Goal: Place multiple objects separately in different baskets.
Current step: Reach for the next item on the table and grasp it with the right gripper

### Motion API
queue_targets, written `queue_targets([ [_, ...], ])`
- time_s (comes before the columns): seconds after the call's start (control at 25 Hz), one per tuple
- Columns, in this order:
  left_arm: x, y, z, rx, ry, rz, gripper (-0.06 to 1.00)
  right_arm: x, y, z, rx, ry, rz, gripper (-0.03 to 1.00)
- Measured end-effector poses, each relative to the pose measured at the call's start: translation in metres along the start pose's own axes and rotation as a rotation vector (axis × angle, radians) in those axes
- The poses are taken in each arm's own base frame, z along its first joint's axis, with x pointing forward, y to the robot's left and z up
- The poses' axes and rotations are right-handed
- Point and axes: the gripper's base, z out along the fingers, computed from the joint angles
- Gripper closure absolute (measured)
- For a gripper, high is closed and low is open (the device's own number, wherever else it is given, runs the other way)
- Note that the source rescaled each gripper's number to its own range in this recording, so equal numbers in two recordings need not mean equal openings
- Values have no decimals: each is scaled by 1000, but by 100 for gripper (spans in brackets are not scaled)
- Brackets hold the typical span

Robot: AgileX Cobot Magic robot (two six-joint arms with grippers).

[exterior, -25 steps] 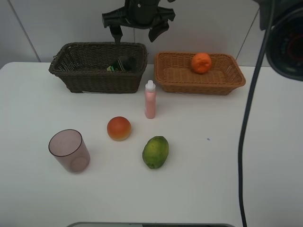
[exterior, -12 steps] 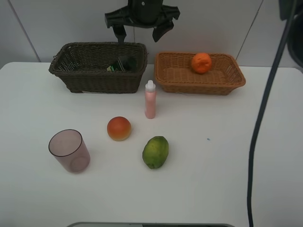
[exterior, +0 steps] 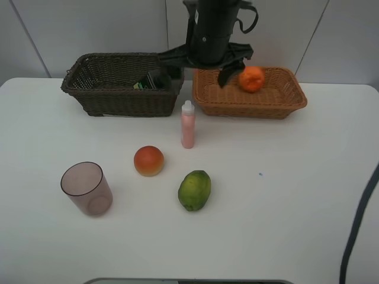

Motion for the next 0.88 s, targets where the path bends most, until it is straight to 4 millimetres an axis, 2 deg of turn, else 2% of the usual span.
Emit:
queue_targets([
  [0.12,0,0,0,0,0,0,-4,4,2,9,-8,1,40,10],
  [0.32,0,0,0,0,0,0,-4,4,10,11,-31,-22,131,10],
  [0.88,0,0,0,0,0,0,-4,7,17,58,2,32,199,10],
])
